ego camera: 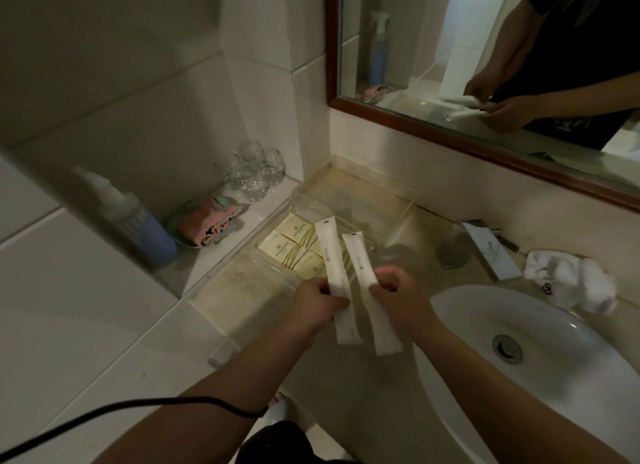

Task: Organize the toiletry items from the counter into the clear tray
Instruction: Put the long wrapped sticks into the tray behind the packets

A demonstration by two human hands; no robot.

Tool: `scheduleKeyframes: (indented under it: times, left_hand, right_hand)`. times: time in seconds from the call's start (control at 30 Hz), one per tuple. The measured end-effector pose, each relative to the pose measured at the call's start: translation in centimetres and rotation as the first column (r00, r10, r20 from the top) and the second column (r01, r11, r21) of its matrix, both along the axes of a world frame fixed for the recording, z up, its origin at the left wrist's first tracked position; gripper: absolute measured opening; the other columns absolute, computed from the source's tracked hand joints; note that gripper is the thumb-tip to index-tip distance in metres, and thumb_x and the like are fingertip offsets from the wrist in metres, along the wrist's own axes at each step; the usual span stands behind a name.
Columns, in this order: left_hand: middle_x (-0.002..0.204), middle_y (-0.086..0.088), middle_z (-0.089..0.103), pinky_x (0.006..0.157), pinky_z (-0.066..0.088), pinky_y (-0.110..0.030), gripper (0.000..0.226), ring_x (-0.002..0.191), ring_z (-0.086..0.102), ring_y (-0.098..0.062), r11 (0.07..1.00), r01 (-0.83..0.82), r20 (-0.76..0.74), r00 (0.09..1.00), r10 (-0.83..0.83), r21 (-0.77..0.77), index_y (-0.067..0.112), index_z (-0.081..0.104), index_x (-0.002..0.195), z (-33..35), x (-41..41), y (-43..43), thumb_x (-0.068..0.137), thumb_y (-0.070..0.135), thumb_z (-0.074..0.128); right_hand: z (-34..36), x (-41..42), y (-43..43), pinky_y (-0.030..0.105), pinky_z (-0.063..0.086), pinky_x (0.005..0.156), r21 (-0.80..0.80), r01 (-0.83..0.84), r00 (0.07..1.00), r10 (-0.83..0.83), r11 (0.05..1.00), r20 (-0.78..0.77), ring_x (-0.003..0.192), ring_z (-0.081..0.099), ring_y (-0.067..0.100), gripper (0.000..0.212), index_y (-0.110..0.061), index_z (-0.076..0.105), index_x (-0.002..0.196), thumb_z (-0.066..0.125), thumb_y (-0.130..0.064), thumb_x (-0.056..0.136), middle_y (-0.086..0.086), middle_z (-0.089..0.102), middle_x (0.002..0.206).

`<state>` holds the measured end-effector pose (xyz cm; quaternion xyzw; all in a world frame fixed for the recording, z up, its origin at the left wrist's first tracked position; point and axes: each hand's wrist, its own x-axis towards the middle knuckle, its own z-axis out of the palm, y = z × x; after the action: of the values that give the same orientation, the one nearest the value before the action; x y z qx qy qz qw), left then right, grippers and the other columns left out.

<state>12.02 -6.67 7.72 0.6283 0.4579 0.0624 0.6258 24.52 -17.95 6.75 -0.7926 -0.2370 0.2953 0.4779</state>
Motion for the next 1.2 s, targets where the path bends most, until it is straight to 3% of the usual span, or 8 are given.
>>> scheduleKeyframes:
  times: [0.1,0.27,0.4,0.5,0.8,1.03,1.1,1.2]
  left_hand:
    - [0.099,-0.004,0.066,0.06,0.047,-0.02,0.029,0.083,0.062,-0.013,0.999,-0.045,-0.004,0.999,0.046,0.026,0.006,0.065,0.109,0.4,-0.3,1.9,0.08,0.005,0.071]
    - [0.092,0.004,0.065,0.059,0.047,-0.019,0.03,0.078,0.06,-0.005,0.999,-0.05,-0.01,0.999,0.05,0.011,0.011,0.064,0.112,0.1,-0.6,5.6,0.082,0.011,0.071]
    - [0.102,-0.003,0.071,0.069,0.058,-0.031,0.029,0.088,0.068,-0.018,0.998,-0.066,-0.039,0.997,0.065,-0.024,0.008,0.066,0.109,-0.4,0.0,8.9,0.081,0.012,0.072]
    - [0.1,-0.008,0.072,0.073,0.06,-0.031,0.024,0.088,0.07,-0.021,0.99,-0.11,-0.039,0.994,0.107,-0.087,0.005,0.068,0.107,-0.7,1.0,11.1,0.082,0.009,0.07]
    - [0.1,-0.01,0.071,0.074,0.061,-0.033,0.024,0.088,0.069,-0.023,0.954,-0.168,-0.065,0.985,0.157,-0.249,0.005,0.069,0.105,-3.3,3.9,14.8,0.081,0.004,0.07]
    - [0.093,-0.008,0.073,0.072,0.061,-0.033,0.016,0.082,0.07,-0.021,0.918,-0.206,-0.083,0.978,0.189,-0.34,0.013,0.069,0.086,-5.0,4.8,15.4,0.078,0.0,0.07]
    - [0.09,-0.007,0.073,0.064,0.059,-0.027,0.013,0.08,0.069,-0.019,0.919,-0.211,-0.089,0.977,0.192,-0.333,0.013,0.069,0.084,-5.1,4.9,15.5,0.08,0.001,0.069]
    - [0.087,-0.007,0.072,0.057,0.055,-0.023,0.011,0.076,0.068,-0.017,0.921,-0.225,-0.1,0.974,0.204,-0.319,0.011,0.069,0.084,-5.2,5.1,15.7,0.081,0.001,0.068]
  right_hand:
    - [0.7,0.5,2.0,0.023,0.046,0.06,-0.024,-0.017,1.0,0.018,1.0,0.014,0.082,0.062,0.006,0.021,-0.022,0.058,0.108,0.065,-0.02,0.088,-0.006,0.064,0.098]
    - [1.3,0.6,5.7,0.027,0.049,0.06,-0.059,-0.03,0.999,0.028,0.998,-0.033,0.083,0.063,0.01,0.02,-0.023,0.057,0.108,0.065,-0.021,0.089,-0.006,0.065,0.1]
    - [1.2,0.8,8.9,0.024,0.046,0.055,-0.102,0.018,0.996,-0.027,0.995,-0.088,0.082,0.063,0.009,0.023,-0.023,0.059,0.106,0.067,-0.013,0.086,-0.005,0.066,0.098]
    - [1.3,1.4,11.1,0.024,0.046,0.055,-0.154,0.015,0.998,-0.025,0.988,-0.064,0.08,0.063,0.008,0.022,-0.022,0.06,0.104,0.066,-0.011,0.086,-0.006,0.067,0.096]
    - [0.5,4.6,16.7,0.03,0.048,0.077,-0.319,0.029,0.999,-0.033,0.947,-0.007,0.093,0.064,0.018,0.016,-0.014,0.065,0.101,0.067,-0.011,0.085,0.001,0.069,0.102]
    - [-0.5,5.6,19.2,0.02,0.043,0.064,-0.412,-0.122,0.992,0.127,0.903,-0.016,0.086,0.06,0.013,0.017,-0.011,0.065,0.097,0.062,0.0,0.084,0.001,0.066,0.095]
    - [-0.9,6.0,19.8,0.021,0.043,0.069,-0.438,-0.167,0.985,0.173,0.884,-0.025,0.089,0.06,0.014,0.021,-0.015,0.064,0.094,0.06,0.003,0.083,0.0,0.066,0.093]
    - [-1.4,6.5,20.0,0.012,0.041,0.062,-0.443,-0.19,0.98,0.199,0.876,-0.028,0.085,0.058,0.012,0.025,-0.016,0.063,0.091,0.059,0.006,0.081,-0.004,0.064,0.087]
